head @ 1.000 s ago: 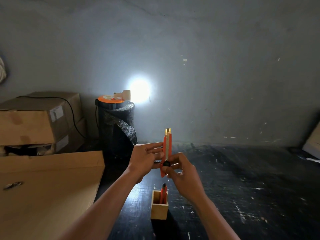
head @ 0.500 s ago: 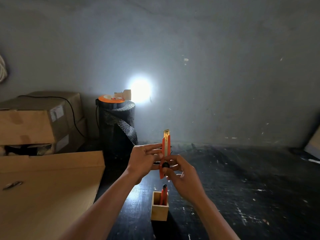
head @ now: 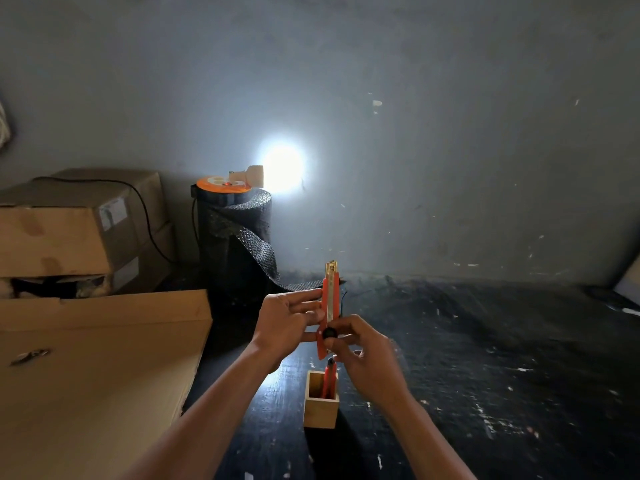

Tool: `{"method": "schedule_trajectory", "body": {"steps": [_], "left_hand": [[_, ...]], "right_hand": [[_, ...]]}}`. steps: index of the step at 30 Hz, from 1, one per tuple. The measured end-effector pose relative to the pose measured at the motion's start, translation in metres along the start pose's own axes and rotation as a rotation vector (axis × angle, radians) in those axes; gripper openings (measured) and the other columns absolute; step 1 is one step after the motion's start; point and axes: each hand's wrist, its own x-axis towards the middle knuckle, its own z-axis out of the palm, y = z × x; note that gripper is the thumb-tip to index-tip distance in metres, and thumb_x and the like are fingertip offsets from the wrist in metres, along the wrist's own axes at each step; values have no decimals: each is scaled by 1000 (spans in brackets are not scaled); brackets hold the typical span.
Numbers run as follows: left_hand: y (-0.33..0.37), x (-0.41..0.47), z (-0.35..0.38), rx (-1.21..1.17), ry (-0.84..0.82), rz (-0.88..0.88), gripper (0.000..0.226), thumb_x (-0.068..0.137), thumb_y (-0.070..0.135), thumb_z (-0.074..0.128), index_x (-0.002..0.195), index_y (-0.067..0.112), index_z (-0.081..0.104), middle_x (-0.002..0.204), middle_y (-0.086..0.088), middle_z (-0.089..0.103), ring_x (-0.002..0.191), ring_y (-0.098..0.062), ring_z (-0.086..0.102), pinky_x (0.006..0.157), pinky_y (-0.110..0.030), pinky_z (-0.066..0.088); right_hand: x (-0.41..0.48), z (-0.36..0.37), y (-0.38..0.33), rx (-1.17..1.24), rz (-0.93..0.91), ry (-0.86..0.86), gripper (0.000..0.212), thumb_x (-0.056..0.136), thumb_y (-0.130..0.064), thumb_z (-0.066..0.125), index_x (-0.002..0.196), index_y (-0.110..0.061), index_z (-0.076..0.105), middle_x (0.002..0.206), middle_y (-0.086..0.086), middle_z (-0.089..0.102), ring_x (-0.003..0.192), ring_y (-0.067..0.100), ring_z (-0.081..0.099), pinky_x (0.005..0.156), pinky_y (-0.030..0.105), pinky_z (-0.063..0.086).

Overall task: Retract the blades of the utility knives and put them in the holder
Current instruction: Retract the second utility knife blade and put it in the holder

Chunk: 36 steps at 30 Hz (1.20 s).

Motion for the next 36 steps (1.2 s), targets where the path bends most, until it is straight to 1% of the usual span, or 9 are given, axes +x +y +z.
{"method": "schedule_trajectory", "body": {"steps": [4,6,10,16,20,23,26,31,36], "left_hand": [[-17,0,-2,-23,-3,-24,38,86,-19,65,114,5,75,89,-8,83,76,-23,81,57,-32,64],[-28,-1,0,-45,-28,-44,40,85,-20,66,114,6,74,93,-17,82,77,-27,81,59,-36,65],[-57,5,3,-44,-68,-67,42,87,-14,68,119,12,72,98,-17,82,87,-36,80,72,-48,66],[-97,25,2,-30,2,-155,33,86,-4,75,117,6,74,96,-16,82,82,-25,81,63,-32,64],[-143,44,-6,229,147,-203,31,88,9,78,118,10,74,110,-15,79,89,-16,79,72,-33,66],[-173,55,-7,420,147,-244,48,82,19,85,127,12,70,124,-7,75,105,-16,73,90,-38,63],[-198,63,-3,541,37,-331,78,74,28,90,143,17,56,142,-6,63,123,-22,64,102,-39,55],[-233,72,3,622,-63,-447,103,70,21,92,156,16,36,154,-9,50,137,-27,53,112,-45,47],[-256,73,2,617,-69,-453,95,63,22,86,150,26,48,137,1,68,118,-17,68,103,-39,55]], "right_hand": [[7,1,12,137,69,6,38,90,-42,69,122,-45,48,106,-16,72,92,1,72,77,24,62],[14,1,18,179,104,10,43,92,-40,67,131,-39,49,104,-15,73,92,4,73,74,23,62],[25,6,36,236,127,34,25,94,-34,68,117,-40,61,97,-13,76,90,5,75,75,27,64],[42,21,72,262,201,36,22,91,-20,73,113,-24,67,87,3,78,80,15,77,71,37,65],[59,38,106,199,267,29,18,90,-11,72,104,-23,68,85,0,76,75,10,75,65,33,64],[74,54,133,137,306,-2,16,91,-13,72,102,-24,67,87,1,75,75,13,75,67,38,64],[87,70,156,82,349,-30,15,91,-13,72,103,-21,66,87,-1,74,73,13,74,64,41,65],[95,97,184,-22,383,-66,12,90,-17,73,99,-19,64,87,-4,73,73,10,71,60,24,59],[94,111,194,-78,375,-69,14,87,-26,75,94,-19,65,85,-3,74,75,13,71,67,33,58]]}}
